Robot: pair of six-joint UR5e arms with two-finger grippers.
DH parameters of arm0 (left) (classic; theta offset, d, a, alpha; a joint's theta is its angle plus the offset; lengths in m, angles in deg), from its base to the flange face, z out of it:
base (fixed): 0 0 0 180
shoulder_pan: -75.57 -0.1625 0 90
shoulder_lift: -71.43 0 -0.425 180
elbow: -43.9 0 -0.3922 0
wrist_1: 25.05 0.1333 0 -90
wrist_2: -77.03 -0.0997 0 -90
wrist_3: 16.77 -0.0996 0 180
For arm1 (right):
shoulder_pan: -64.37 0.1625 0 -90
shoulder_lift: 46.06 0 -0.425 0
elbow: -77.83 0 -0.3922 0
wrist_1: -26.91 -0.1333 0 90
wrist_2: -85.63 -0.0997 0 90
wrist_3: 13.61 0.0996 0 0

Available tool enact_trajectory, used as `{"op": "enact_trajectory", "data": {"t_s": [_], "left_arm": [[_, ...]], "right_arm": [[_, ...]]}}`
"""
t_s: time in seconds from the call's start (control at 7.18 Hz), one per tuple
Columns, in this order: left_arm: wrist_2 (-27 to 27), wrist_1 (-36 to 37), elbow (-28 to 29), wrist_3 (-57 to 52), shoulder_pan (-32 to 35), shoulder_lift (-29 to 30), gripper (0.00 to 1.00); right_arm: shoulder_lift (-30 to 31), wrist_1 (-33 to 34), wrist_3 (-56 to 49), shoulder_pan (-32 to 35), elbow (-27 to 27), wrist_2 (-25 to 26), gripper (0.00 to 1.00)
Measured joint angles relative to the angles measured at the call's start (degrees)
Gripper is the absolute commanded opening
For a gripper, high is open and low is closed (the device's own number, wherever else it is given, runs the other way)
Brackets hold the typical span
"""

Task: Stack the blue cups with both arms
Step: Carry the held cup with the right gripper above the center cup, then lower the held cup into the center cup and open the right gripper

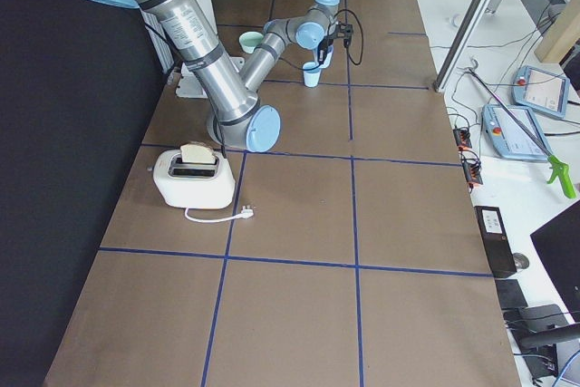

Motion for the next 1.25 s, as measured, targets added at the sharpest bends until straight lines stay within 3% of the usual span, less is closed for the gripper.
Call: {"op": "enact_trajectory", "data": {"t_s": [0.28, 1.25], "left_arm": [[-0.01, 0.00, -0.01, 0.10, -0.09, -0.04, 1.00], [-0.01, -0.09, -0.09, 0.53, -0.17, 0.01, 1.00]], "right_arm": [[-0.96, 0.31, 0.56, -1.85, 1.42, 2.04, 0.00], [-0.36, 1.60, 0.75, -3.29, 0.58, 2.12, 0.01]]}}
